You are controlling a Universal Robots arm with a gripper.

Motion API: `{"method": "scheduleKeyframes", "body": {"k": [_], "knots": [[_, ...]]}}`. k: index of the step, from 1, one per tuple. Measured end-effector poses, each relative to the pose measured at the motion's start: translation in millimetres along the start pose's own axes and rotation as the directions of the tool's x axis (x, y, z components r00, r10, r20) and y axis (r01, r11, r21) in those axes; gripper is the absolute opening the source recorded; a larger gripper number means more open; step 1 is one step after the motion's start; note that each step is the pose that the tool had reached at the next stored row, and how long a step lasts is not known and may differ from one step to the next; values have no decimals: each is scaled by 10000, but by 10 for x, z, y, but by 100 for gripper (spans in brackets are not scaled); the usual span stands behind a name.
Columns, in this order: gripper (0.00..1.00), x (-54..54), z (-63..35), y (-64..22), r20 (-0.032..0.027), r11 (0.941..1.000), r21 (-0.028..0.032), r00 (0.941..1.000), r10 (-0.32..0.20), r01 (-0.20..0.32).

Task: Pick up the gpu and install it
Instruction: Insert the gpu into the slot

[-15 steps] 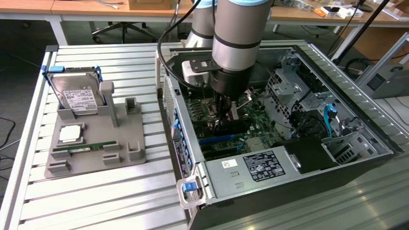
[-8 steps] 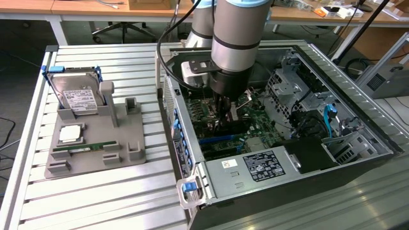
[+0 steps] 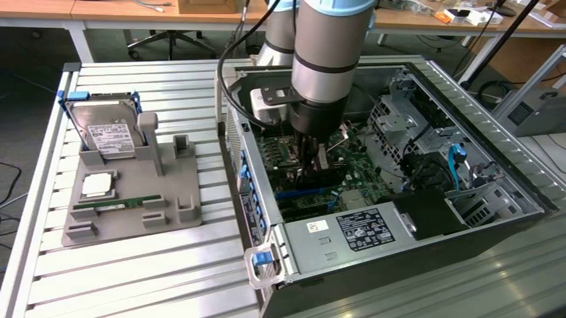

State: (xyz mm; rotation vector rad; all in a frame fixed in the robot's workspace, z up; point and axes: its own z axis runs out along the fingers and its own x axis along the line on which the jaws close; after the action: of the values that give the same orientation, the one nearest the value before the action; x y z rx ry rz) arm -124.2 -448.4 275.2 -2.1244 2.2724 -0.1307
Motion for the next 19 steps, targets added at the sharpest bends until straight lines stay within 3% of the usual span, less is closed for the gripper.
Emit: {"method": "scheduleKeyframes", "body": {"k": [4,8,13,16,19], "knots": [[27,0,4,0,-3,10000,-5,10000,0,0],[27,0,10,0,-12,9998,-211,10000,-10,10],[27,0,11,0,-17,9998,-216,10000,-8,8],[27,-1,38,0,12,9998,-219,10000,-6,6],[27,-2,59,1,101,9997,-226,9999,-1,3]]}}
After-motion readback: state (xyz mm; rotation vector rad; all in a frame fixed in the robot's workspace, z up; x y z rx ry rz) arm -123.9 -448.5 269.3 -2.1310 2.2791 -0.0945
